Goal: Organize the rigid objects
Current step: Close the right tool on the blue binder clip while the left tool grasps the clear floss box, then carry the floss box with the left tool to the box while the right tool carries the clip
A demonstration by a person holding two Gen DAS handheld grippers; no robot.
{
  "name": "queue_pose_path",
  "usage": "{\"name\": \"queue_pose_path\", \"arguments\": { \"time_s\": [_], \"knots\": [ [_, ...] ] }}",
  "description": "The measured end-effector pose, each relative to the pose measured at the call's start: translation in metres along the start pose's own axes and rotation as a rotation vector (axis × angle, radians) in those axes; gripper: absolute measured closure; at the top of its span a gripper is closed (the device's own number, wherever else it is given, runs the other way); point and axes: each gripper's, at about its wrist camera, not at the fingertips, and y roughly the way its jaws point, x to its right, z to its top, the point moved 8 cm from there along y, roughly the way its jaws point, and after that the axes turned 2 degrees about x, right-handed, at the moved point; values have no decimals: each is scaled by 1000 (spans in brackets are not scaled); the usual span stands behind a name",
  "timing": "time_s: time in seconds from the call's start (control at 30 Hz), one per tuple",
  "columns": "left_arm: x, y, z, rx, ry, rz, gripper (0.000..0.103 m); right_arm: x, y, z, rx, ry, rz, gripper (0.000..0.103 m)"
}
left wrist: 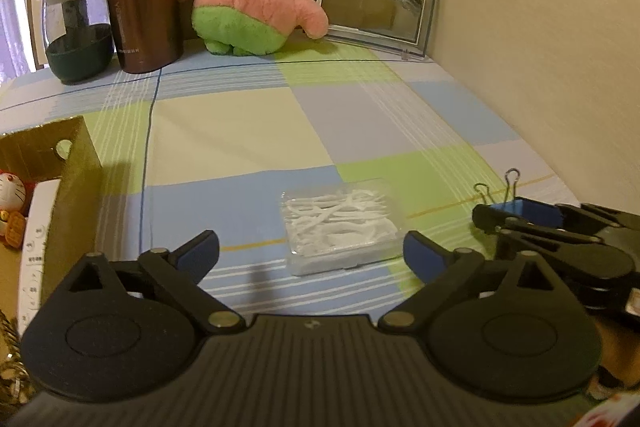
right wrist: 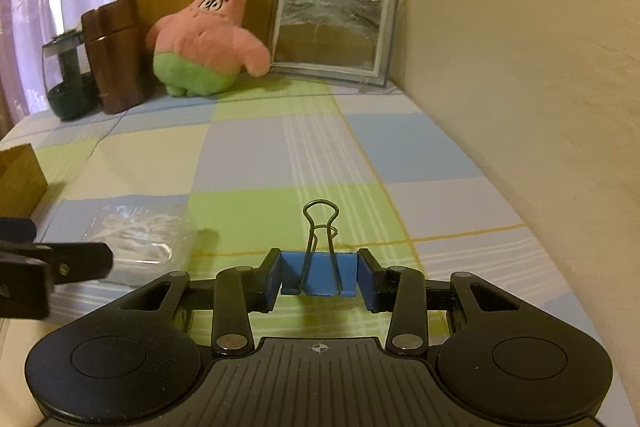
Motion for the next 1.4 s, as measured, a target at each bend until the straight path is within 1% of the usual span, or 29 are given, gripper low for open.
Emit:
{"name": "queue_pose_path", "arguments": {
  "time_s": [0.1, 0.3, 0.4, 0.57, 0.63, 0.73, 0.8, 0.97, 1.17, 1.4],
  "knots": [
    [9, 6, 1, 7, -5, -4, 1, 4, 1, 0, -5, 0, -11, 67],
    [25, 26, 2, 13, -3, 25, 1, 16, 2, -2, -13, 26, -31, 67],
    [27, 36, 0, 4, -8, 42, 1, 20, 3, -4, -21, 35, -37, 67],
    [28, 48, 2, 16, -29, 79, 2, 23, 5, -6, -29, 39, -40, 67],
    [29, 52, 3, 16, -19, 83, 9, 24, 6, -7, -34, 41, -41, 67],
    [30, 57, 3, 1, -1, 92, 17, 24, 6, -8, -36, 41, -43, 67],
    [30, 58, 1, -10, 3, 96, 19, 24, 7, -7, -35, 41, -45, 67],
    [32, 49, -5, -21, 23, 78, 20, 23, 6, -6, -27, 42, -38, 67],
    [30, 19, -17, -15, 48, 71, 20, 21, -2, -3, -18, 51, -12, 67],
    [25, -24, -19, 7, 50, 66, 20, 12, -34, 8, -2, 64, 24, 67]
  ]
}}
